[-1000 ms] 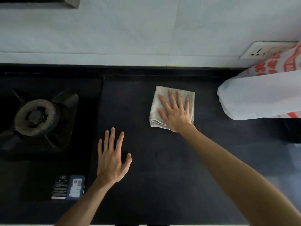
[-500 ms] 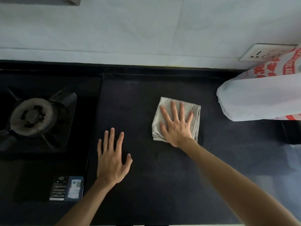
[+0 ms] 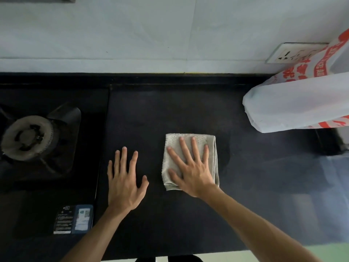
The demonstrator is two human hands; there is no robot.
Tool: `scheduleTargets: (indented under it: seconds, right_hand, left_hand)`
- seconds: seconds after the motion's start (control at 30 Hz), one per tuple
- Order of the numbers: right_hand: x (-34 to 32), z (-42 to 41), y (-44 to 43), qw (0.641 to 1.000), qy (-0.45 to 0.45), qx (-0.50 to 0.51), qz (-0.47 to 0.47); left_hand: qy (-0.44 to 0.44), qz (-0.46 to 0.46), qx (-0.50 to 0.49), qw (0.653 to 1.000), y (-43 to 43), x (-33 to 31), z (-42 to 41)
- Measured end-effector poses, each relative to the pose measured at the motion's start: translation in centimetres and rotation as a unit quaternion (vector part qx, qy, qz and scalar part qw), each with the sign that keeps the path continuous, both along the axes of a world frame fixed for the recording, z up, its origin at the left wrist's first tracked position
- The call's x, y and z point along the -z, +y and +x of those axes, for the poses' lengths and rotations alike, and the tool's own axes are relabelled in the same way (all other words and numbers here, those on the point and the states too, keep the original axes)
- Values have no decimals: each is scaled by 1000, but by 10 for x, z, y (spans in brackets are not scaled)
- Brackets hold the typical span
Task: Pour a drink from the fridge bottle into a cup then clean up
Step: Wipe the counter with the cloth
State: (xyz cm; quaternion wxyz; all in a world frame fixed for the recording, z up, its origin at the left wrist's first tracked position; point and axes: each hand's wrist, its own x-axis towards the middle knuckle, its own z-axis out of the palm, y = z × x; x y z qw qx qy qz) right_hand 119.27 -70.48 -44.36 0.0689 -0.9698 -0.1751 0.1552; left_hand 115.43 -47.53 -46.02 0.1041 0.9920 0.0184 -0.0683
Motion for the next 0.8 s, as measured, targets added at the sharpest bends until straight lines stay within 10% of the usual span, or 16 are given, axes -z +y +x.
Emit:
scheduleTargets:
  seconds: [0.23, 0.57, 0.8]
  right_hand:
    - [8, 113, 21, 993, 5, 115, -26]
    - [1, -22, -8, 998, -11, -56, -20]
    - [6, 63, 7, 999, -3, -48, -23]
  left_hand:
    - [-1, 2, -6, 1000, 0, 1, 1]
    - [1, 7, -6, 1000, 0, -1, 1]
    - [6, 9, -6, 1000, 1, 0, 1]
